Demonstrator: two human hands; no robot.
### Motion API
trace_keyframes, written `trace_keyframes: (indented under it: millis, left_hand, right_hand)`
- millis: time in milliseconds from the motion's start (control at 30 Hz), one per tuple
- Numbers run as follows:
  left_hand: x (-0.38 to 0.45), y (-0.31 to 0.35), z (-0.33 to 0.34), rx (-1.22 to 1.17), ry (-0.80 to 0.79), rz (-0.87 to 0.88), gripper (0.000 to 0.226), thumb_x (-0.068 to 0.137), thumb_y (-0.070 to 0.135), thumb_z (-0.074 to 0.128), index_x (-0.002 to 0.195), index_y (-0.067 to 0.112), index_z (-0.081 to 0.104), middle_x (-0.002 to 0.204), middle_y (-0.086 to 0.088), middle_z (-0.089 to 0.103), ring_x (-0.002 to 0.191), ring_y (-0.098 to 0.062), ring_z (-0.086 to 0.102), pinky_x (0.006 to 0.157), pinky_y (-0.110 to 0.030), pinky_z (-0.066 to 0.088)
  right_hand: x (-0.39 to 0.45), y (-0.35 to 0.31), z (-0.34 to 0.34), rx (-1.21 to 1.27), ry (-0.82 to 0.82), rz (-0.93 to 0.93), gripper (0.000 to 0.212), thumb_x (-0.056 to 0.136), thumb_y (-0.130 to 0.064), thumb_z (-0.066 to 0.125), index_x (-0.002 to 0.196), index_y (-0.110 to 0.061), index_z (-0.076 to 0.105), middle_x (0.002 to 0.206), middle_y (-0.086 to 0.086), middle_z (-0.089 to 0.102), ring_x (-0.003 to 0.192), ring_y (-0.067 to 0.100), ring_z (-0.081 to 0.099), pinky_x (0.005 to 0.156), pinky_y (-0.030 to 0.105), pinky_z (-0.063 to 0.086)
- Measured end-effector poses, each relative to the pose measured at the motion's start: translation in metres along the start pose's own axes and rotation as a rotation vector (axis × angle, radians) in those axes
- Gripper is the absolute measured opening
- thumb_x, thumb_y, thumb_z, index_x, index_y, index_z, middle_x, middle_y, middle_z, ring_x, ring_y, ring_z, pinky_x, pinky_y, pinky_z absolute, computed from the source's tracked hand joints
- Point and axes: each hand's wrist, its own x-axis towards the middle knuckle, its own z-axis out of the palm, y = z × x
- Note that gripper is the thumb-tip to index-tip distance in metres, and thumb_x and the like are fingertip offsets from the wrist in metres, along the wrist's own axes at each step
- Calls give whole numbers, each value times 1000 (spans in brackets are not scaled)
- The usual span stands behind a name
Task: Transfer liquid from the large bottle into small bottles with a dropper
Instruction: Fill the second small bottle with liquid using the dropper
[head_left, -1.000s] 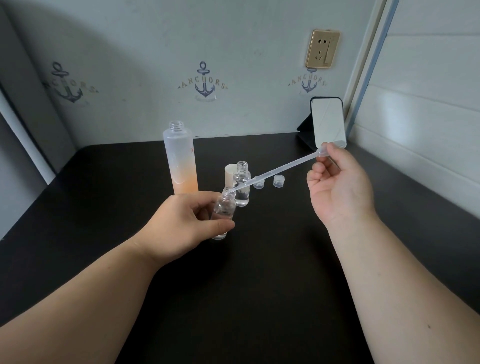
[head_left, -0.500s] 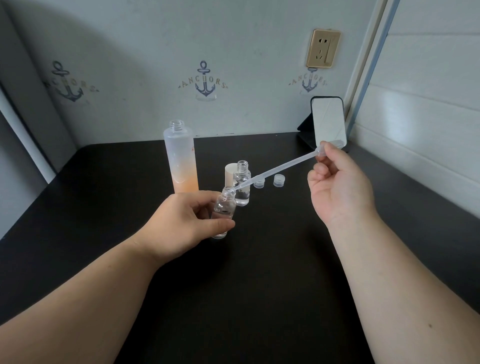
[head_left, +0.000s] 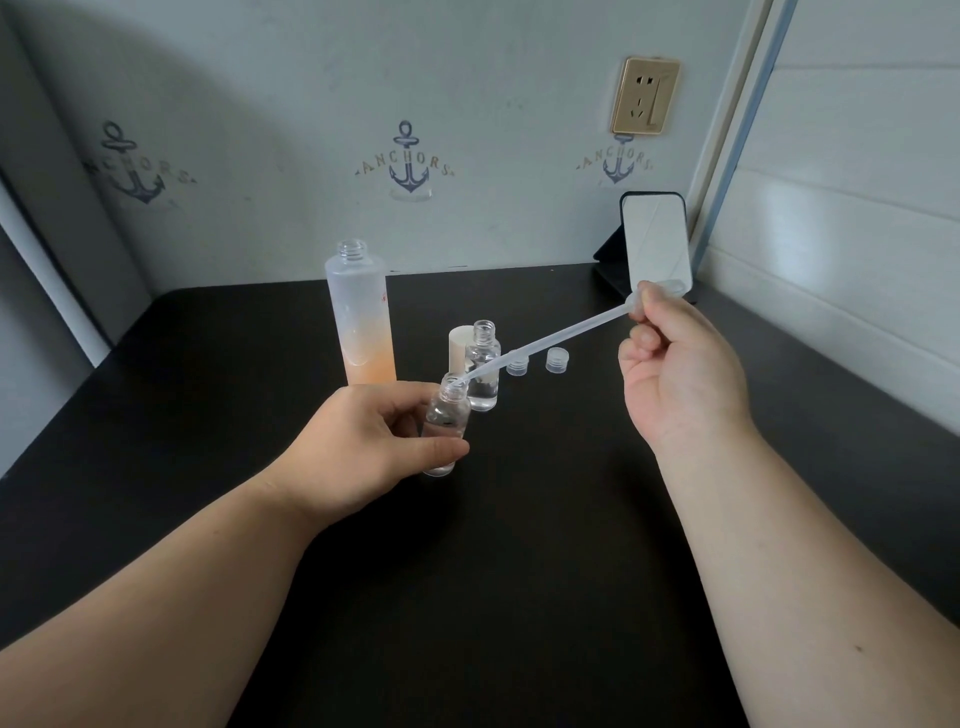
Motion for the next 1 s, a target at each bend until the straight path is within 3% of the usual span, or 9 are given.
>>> trace_keyframes:
  millis: [167, 400, 500, 600, 700, 800, 933, 1000]
  left_hand:
    - [-1, -1, -2, 24, -17, 6, 28, 79, 38, 84, 102, 48, 73, 95, 9, 76, 92, -18, 71, 92, -46, 56]
    - [0, 1, -2, 42, -49, -3, 39, 68, 60, 78, 101, 40, 73, 93, 9, 76, 90, -17, 70, 89, -47, 57]
    - [1, -1, -1, 39, -45, 1, 33, 73, 52, 84, 102, 42, 73, 93, 8, 75, 89, -18, 70, 89, -48, 56]
    - [2, -2, -2, 55, -44, 0, 32, 73, 50, 86, 100, 43, 71, 91, 6, 74, 87, -19, 68, 85, -44, 57]
    - [-3, 0, -2, 19, -27, 40, 33, 73, 54, 82, 100, 39, 72, 88, 5, 73, 80, -18, 66, 74, -31, 55]
    - [-5, 1, -2, -208, 184, 83, 20, 86, 38, 66, 98, 25, 75, 81, 4, 73, 66, -10, 61, 62, -22, 50]
    - [-1, -5, -9, -104, 650, 54, 2, 92, 33, 61, 93, 35, 63, 86, 10, 64, 73, -1, 60, 67, -25, 47]
    - [4, -9, -12, -94, 754, -18, 22, 87, 32, 69, 104, 38, 55, 94, 12, 60, 83, 7, 57, 72, -24, 48]
  right_hand:
    - [-1, 1, 0, 17, -8, 23, 7, 91, -5, 68, 86, -6, 73, 75, 1, 67, 59, 8, 54, 56, 17, 43]
    - [-4, 1, 3, 38, 15, 57, 15, 87, -8, 70, 74, -8, 77, 70, 1, 66, 54, 11, 52, 52, 19, 43]
    - [-4, 1, 2, 51, 20, 67, 12, 86, -8, 70, 76, -7, 76, 70, 2, 66, 54, 12, 52, 53, 20, 42]
    - [-3, 1, 2, 54, 31, 74, 8, 87, -7, 69, 80, -5, 74, 71, 3, 65, 55, 13, 51, 53, 20, 41]
    - [-2, 1, 2, 56, 39, 80, 9, 89, -7, 67, 83, -5, 73, 71, 3, 65, 55, 13, 51, 53, 20, 41]
    - [-2, 0, 1, 63, 41, 87, 9, 90, -9, 66, 86, -5, 73, 72, 2, 66, 55, 13, 52, 52, 21, 41]
    - [-2, 1, 1, 64, 43, 98, 10, 91, -11, 67, 85, -5, 74, 72, 3, 66, 55, 13, 53, 51, 21, 42]
    - [-2, 1, 1, 54, 43, 112, 12, 91, -11, 68, 82, -6, 75, 73, 3, 66, 56, 13, 54, 51, 21, 43]
